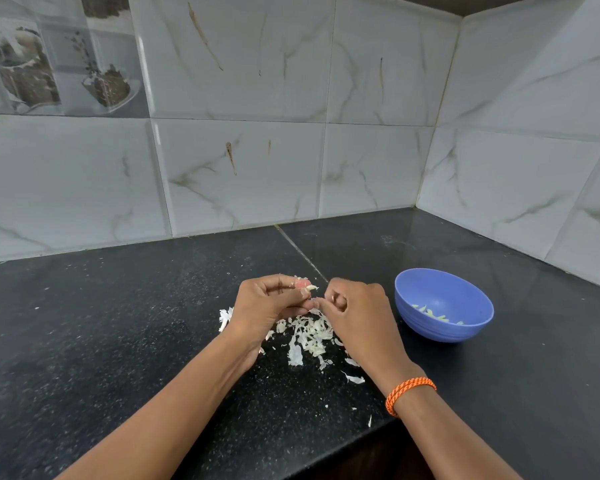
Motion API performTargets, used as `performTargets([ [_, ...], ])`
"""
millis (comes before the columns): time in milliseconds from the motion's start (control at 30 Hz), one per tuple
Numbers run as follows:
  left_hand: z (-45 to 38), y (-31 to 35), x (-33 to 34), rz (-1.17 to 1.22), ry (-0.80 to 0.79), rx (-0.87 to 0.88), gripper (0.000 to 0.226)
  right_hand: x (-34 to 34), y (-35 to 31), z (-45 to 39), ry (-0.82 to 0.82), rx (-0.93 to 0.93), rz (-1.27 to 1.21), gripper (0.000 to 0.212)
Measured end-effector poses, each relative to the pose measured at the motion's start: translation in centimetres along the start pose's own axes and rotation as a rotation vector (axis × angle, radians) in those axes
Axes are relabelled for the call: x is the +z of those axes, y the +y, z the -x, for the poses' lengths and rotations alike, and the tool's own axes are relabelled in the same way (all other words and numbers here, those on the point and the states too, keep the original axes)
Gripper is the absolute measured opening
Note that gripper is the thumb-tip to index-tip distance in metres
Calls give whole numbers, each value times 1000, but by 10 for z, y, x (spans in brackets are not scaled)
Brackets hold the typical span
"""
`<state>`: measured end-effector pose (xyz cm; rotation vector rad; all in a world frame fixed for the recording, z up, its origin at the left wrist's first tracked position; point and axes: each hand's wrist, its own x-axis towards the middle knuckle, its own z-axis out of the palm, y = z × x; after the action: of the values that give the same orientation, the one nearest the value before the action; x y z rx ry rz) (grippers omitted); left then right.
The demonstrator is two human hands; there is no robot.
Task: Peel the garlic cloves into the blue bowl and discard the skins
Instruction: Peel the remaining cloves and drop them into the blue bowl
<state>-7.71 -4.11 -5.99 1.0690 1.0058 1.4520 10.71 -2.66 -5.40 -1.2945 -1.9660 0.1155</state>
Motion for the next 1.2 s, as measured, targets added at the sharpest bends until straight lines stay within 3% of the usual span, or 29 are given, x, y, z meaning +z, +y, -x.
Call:
performTargets([
  [100, 0, 0, 0, -30, 4, 15, 15, 3, 3, -1, -68, -59, 55, 24],
  [200, 0, 0, 1, -52, 12, 34, 13, 4, 3, 0, -48, -46, 18, 39],
  [300, 1, 0, 1, -94, 22, 66, 10, -1, -2, 1, 88, -29, -141, 32],
  [367, 1, 2, 2, -145, 22, 94, 8, -4, -3, 0, 87, -82, -229, 28],
  [500, 4, 3, 6, -170, -15, 130, 8, -3, -4, 2, 84, -148, -152, 11],
  [667, 8, 1, 11, -171, -41, 139, 19, -1, -8, 3, 155, 49, -352, 6],
  [867, 7, -8, 12, -192, 25, 175, 11, -4, -18, 5, 123, 180, -664, 9],
  [1000, 5, -8, 11, -353, 47, 276, 5, -7, -12, 0, 68, -16, -358, 8],
  [1133, 3, -11, 9, -755, 48, 466, 8, -14, -9, -6, -23, -176, 128, 16],
  [1200, 4, -11, 10, -941, 43, 543, 11, -14, -9, -7, -22, -235, 251, 22],
])
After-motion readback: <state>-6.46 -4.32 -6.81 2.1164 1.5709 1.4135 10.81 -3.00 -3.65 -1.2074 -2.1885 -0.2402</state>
